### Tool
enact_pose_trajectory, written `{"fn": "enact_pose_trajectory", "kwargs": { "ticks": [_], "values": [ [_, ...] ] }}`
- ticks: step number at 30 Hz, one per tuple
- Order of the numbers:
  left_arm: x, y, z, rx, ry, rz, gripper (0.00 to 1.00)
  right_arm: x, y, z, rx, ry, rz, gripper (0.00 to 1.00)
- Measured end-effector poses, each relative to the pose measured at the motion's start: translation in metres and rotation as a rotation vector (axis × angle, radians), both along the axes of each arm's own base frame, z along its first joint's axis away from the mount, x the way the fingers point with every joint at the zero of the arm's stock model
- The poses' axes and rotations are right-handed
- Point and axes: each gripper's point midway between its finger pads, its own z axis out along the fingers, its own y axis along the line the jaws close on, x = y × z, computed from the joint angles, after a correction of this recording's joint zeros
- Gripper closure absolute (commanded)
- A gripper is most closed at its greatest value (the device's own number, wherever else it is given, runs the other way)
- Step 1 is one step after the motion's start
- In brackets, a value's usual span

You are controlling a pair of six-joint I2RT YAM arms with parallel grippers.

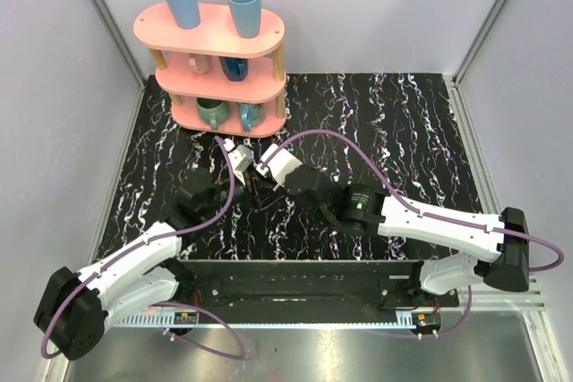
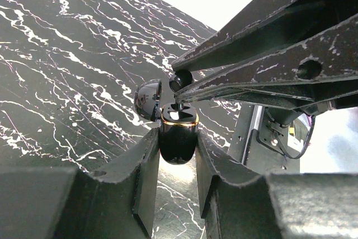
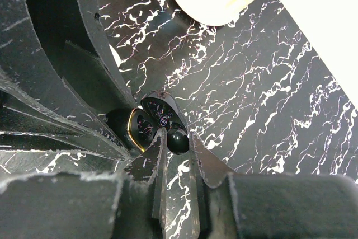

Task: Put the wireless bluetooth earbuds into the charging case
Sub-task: Place the earbud in the charging case.

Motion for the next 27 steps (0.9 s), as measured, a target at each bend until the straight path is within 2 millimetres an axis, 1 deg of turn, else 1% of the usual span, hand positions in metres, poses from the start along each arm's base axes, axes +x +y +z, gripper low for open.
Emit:
{"fn": "enact_pose_trajectory", "kwargs": {
  "ticks": [17,21,27],
  "values": [
    [0.001,0.003,0.007,-0.015,-0.022,0.024,1.00,0.000,0.002,0.003,0.028,0.003,-0.009,1.00],
    [0.004,0.004,0.010,-0.023,-0.034,0.036,1.00,0.002,-0.001,0.005,0.028,-0.009,-0.024,1.00],
    [0.005,0.005,0.018,-0.054,-0.075,0.050,1.00,0.008,-0.010,0.014,0.034,-0.047,-0.076,1.00]
  ]
}}
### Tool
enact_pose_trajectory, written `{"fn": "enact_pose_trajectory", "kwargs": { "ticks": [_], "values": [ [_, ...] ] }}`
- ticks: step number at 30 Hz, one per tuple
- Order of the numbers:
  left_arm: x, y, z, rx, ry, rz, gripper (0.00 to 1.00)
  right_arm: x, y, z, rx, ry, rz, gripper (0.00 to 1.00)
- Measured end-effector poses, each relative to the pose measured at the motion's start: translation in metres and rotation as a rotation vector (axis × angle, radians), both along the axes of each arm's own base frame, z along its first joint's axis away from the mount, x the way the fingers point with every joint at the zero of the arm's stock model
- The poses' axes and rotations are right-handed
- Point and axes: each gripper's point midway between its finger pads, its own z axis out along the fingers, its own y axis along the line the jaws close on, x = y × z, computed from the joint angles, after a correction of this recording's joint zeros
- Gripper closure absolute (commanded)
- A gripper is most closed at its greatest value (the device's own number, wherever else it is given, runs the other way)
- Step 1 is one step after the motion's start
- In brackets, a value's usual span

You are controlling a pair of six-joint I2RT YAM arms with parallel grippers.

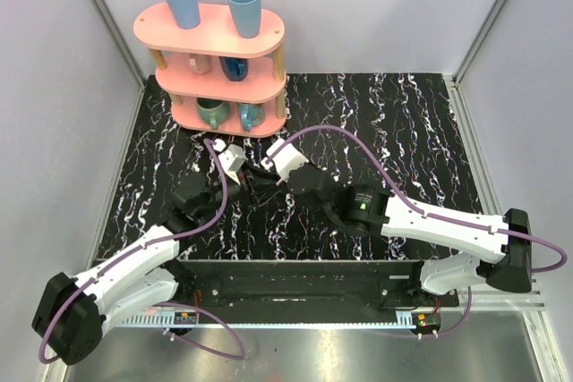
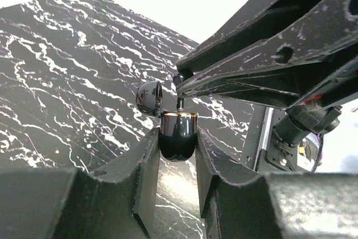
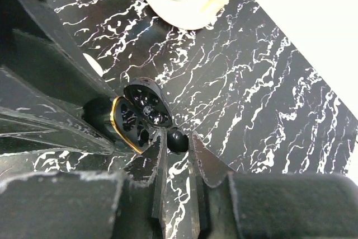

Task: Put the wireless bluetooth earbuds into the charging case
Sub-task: Place the earbud in the charging case.

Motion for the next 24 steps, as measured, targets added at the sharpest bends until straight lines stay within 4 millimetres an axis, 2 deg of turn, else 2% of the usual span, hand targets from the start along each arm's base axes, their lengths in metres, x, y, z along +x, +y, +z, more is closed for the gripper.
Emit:
{"fn": "enact_pose_trajectory", "kwargs": {
  "ticks": [6,11,19,22,24],
  "values": [
    [-0.004,0.003,0.014,-0.029,-0.075,-0.004,1.00,0.003,-0.005,0.013,0.022,-0.025,-0.031,1.00],
    [-0.012,0.006,0.027,-0.043,-0.188,-0.024,1.00,0.002,-0.013,0.034,0.075,-0.048,-0.042,1.00],
    [-0.017,0.008,0.001,-0.036,-0.276,-0.037,1.00,-0.008,-0.024,0.079,0.212,-0.067,-0.004,1.00],
    [-0.015,0.008,-0.004,-0.029,-0.299,-0.035,1.00,-0.014,-0.022,0.085,0.230,-0.048,0.026,1.00],
    [-0.015,0.007,0.000,-0.037,-0.331,-0.034,1.00,-0.016,-0.021,0.081,0.223,-0.034,0.036,1.00]
  ]
}}
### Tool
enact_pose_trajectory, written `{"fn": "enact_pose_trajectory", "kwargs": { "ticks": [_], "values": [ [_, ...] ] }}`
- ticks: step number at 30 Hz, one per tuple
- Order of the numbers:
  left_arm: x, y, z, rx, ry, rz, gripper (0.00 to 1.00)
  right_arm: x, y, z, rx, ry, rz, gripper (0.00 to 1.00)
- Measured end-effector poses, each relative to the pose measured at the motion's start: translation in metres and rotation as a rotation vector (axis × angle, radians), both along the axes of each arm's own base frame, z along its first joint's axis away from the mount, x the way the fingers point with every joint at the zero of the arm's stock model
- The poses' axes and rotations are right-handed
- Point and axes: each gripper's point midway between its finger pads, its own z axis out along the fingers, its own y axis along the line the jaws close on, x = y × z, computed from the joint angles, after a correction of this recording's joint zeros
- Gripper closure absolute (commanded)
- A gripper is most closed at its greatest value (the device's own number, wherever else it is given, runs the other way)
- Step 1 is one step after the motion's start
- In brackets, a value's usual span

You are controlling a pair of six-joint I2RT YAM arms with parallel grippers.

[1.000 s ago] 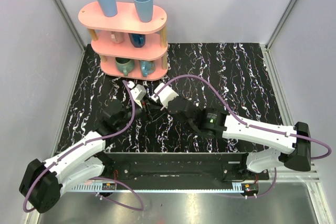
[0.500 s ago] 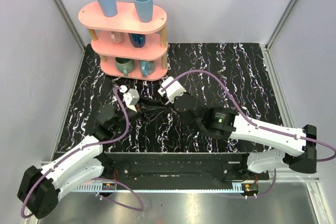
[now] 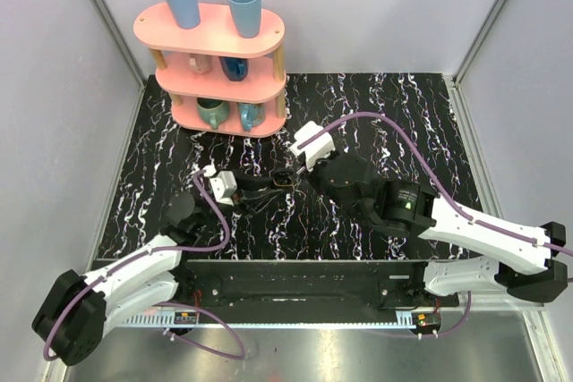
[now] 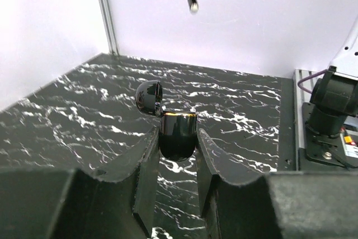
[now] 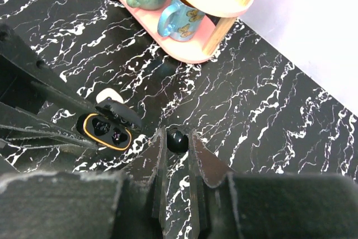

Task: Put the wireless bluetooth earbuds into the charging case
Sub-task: Place the earbud in the charging case.

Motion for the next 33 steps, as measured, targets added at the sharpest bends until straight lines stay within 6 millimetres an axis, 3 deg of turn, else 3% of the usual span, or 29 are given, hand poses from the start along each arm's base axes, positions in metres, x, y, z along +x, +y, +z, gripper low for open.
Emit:
{"fn": "enact_pose_trajectory", "kwargs": {
  "ticks": [3,6,19,33],
  "values": [
    [-0.002,0.002,0.009,-0.036,-0.084,0.006,1.00,-0.003,0.002,-0.008,-0.023,0.021,0.015,1.00],
    [-0.004,0.004,0.005,-0.047,-0.129,0.012,1.00,-0.005,0.004,-0.014,-0.036,0.042,0.031,1.00],
    [-0.002,0.000,0.007,-0.072,-0.161,-0.003,1.00,-0.006,0.024,-0.049,-0.116,0.104,0.059,1.00],
    [-0.004,0.001,0.009,-0.084,-0.163,-0.008,1.00,-0.001,0.032,-0.063,-0.157,0.107,0.049,1.00]
  ]
}}
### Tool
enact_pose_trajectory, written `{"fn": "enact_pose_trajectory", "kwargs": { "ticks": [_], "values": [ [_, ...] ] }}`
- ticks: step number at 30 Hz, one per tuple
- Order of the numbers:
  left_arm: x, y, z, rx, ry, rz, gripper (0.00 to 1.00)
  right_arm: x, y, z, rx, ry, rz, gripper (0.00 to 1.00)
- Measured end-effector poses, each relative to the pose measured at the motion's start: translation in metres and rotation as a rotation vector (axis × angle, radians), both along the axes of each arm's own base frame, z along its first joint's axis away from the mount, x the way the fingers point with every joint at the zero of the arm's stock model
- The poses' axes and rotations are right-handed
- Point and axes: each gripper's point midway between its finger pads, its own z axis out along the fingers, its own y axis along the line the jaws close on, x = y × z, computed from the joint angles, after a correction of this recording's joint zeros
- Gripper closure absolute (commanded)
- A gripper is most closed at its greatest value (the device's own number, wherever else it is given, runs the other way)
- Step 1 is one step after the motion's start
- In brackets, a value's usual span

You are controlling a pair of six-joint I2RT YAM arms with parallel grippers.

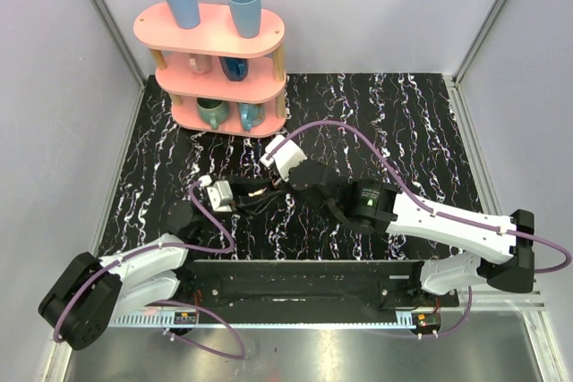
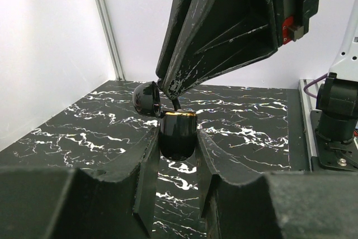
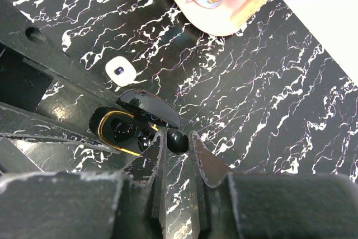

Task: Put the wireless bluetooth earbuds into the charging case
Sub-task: Place the earbud in the charging case.

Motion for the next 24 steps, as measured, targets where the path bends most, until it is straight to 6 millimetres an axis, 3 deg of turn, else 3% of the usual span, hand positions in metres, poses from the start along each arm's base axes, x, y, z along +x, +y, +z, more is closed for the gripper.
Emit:
{"fn": "enact_pose_trajectory", "kwargs": {
  "ticks": [24],
  "values": [
    [0.001,0.001,0.000,-0.008,0.018,0.008,1.00,-0.009,0.013,0.000,-0.095,-0.124,0.008,1.00]
  ]
}}
